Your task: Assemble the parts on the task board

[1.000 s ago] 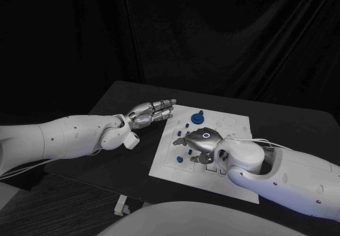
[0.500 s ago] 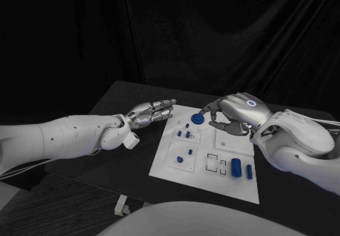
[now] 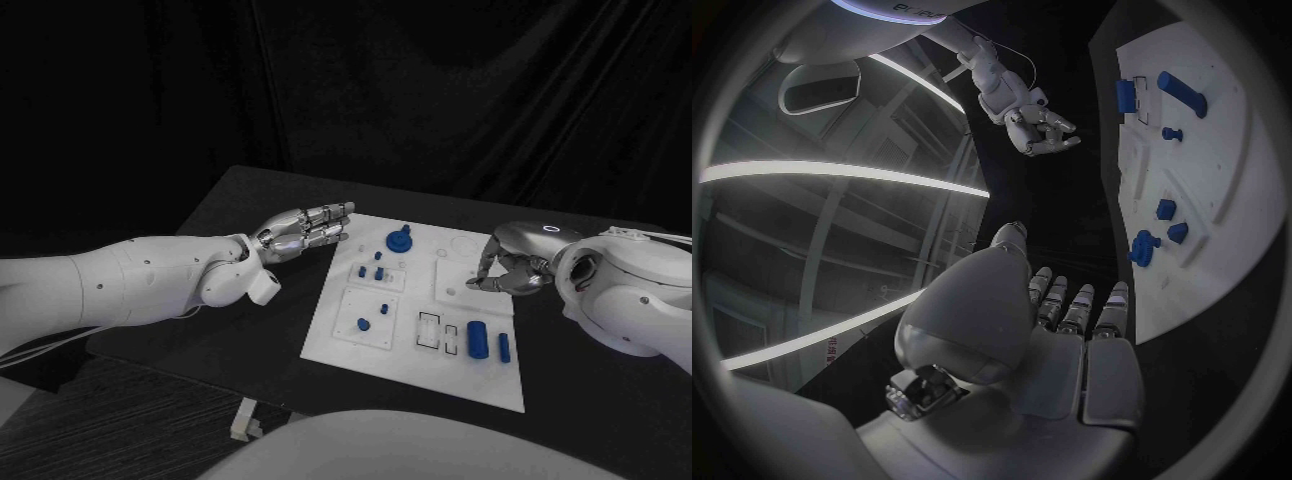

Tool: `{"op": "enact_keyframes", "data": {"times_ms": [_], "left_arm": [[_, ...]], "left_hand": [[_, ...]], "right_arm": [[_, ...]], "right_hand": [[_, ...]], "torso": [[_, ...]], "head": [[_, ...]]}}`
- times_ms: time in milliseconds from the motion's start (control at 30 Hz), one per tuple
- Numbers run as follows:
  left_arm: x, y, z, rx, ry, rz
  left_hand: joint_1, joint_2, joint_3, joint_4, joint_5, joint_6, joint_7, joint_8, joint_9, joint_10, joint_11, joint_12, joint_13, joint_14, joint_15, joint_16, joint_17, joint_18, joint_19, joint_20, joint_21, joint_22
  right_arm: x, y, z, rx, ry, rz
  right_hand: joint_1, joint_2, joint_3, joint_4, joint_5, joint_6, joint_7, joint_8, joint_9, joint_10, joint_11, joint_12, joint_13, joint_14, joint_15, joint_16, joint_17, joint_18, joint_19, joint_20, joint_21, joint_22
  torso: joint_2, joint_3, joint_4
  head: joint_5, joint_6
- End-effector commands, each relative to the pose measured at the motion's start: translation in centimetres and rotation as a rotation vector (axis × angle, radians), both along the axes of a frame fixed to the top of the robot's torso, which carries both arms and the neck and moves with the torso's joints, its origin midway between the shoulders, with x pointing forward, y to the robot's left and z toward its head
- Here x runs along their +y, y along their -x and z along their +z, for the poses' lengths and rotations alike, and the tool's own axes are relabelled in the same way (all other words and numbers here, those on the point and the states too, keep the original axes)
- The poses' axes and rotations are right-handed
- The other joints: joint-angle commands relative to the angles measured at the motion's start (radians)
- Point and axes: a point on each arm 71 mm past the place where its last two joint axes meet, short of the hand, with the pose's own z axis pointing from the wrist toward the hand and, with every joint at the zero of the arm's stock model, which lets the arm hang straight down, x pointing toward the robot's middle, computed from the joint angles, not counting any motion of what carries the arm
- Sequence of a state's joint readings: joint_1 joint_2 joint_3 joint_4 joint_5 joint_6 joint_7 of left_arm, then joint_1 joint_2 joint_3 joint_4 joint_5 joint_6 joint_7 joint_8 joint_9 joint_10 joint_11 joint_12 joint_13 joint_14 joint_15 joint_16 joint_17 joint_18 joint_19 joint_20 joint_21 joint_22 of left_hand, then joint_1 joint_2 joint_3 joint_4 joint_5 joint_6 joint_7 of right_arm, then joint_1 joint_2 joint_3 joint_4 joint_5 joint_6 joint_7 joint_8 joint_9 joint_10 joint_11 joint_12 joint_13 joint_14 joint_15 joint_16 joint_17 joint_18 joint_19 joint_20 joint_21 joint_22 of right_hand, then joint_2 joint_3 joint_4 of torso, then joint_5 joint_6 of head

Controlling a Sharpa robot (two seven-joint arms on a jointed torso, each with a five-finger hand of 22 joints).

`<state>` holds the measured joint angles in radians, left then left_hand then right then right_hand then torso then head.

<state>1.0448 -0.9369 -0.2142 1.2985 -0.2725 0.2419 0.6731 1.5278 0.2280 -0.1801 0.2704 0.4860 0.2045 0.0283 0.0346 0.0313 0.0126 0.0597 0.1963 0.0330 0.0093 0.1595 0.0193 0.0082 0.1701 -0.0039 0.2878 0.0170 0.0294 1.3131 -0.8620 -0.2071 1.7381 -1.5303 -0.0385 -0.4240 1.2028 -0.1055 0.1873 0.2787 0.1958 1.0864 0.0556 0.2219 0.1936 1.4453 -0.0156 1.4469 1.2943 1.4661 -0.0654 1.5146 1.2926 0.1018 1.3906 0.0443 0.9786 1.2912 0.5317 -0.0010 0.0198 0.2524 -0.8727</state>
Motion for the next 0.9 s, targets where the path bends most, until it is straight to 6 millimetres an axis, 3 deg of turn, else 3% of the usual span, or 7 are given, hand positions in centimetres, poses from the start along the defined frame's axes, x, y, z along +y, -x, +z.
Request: {"op": "enact_keyframes", "data": {"times_ms": [33, 67, 233, 433, 667, 900], "left_arm": [[-0.2, 0.0, 0.1, -0.005, 0.015, 0.002], [-0.2, 0.0, 0.1, -0.004, 0.015, 0.001], [-0.2, 0.0, 0.1, -0.003, 0.015, 0.0], [-0.4, 0.0, 0.1, -0.001, 0.018, -0.005], [-0.4, 0.0, 0.1, -0.001, 0.019, -0.006], [-0.4, 0.0, 0.1, -0.001, 0.019, -0.005]], "left_hand": [[0.01, -0.006, 0.037, 0.004, 0.015, 0.013, -0.004, -0.005, -0.002, -0.004, 0.014, 0.005, -0.006, -0.002, 0.013, 0.018, 0.001, 0.007, 0.012, 0.005, -0.008, 0.012], [0.01, -0.006, 0.037, 0.004, 0.015, 0.012, -0.005, -0.005, -0.002, -0.004, 0.014, 0.005, -0.006, -0.001, 0.014, 0.02, 0.002, 0.007, 0.012, 0.005, -0.008, 0.013], [0.01, -0.006, 0.039, 0.005, 0.015, 0.012, -0.005, -0.005, -0.002, -0.004, 0.015, 0.005, -0.006, 0.0, 0.017, 0.024, 0.003, 0.006, 0.012, 0.005, -0.008, 0.013], [0.01, -0.006, 0.042, 0.005, 0.016, 0.013, -0.005, -0.005, -0.002, -0.004, 0.019, 0.006, -0.006, 0.004, 0.023, 0.034, 0.005, 0.006, 0.013, 0.005, -0.008, 0.013], [0.01, -0.006, 0.043, 0.005, 0.016, 0.012, -0.006, -0.006, -0.003, -0.004, 0.021, 0.009, -0.006, 0.005, 0.024, 0.036, 0.006, 0.005, 0.013, 0.006, -0.008, 0.013], [0.011, -0.006, 0.043, 0.005, 0.016, 0.013, -0.007, -0.005, -0.003, -0.003, 0.023, 0.01, -0.005, 0.006, 0.025, 0.037, 0.006, 0.005, 0.013, 0.006, -0.008, 0.013]], "right_arm": [[-1.2, -0.1, -1.2, 0.102, 0.122, -0.111], [-1.3, -0.2, -1.4, 0.107, 0.129, -0.127], [-1.6, -0.4, -2.4, 0.149, 0.143, -0.172], [-1.5, -0.5, -3.5, 0.252, 0.134, -0.208], [-1.4, -0.6, -4.4, 0.286, 0.129, -0.222], [-1.4, -0.6, -5.2, 0.31, 0.142, -0.228]], "right_hand": [[-0.138, 0.025, -0.031, 0.008, 0.032, 0.114, -0.022, 0.028, 0.046, 0.125, -0.013, 0.124, 0.277, 0.105, -0.012, 0.056, 0.278, -0.025, 0.063, -0.013, 0.177, 0.18], [-0.18, 0.019, -0.039, 0.011, 0.041, 0.147, -0.032, 0.039, 0.061, 0.125, -0.021, 0.124, 0.277, 0.105, -0.019, 0.056, 0.278, -0.018, 0.049, -0.015, 0.146, 0.171], [-0.266, 0.014, -0.03, 0.01, 0.056, 0.197, -0.05, 0.055, 0.115, 0.125, -0.038, 0.124, 0.277, 0.105, -0.036, 0.056, 0.278, 0.007, -0.021, -0.027, 0.003, 0.136], [-0.301, 0.014, -0.018, 0.008, 0.03, 0.223, -0.063, 0.069, 0.164, 0.125, -0.052, 0.124, 0.277, 0.105, -0.048, 0.056, 0.278, -0.003, 0.005, -0.041, 0.065, 0.15], [-0.342, 0.005, -0.016, 0.011, -0.036, 0.25, -0.075, 0.09, 0.225, 0.125, -0.066, 0.124, 0.277, 0.105, -0.059, 0.056, 0.278, -0.012, 0.029, -0.053, 0.121, 0.162], [-0.35, 0.002, -0.016, 0.012, -0.054, 0.251, -0.077, 0.094, 0.242, 0.125, -0.068, 0.124, 0.277, 0.105, -0.061, 0.056, 0.278, -0.014, 0.035, -0.055, 0.136, 0.165]], "torso": [[0.001, 0.0003, -0.0019], [0.0, -0.0002, -0.0009], [0.0, -0.0005, -0.0011], [-0.001, -0.0008, 0.0], [-0.001, -0.0006, -0.0006], [-0.001, -0.0006, -0.0001]], "head": [[0.0, 0.0], [-0.002, 0.0], [-0.005, 0.0], [-0.013, 0.0], [-0.015, 0.0], [-0.015, 0.0]]}}
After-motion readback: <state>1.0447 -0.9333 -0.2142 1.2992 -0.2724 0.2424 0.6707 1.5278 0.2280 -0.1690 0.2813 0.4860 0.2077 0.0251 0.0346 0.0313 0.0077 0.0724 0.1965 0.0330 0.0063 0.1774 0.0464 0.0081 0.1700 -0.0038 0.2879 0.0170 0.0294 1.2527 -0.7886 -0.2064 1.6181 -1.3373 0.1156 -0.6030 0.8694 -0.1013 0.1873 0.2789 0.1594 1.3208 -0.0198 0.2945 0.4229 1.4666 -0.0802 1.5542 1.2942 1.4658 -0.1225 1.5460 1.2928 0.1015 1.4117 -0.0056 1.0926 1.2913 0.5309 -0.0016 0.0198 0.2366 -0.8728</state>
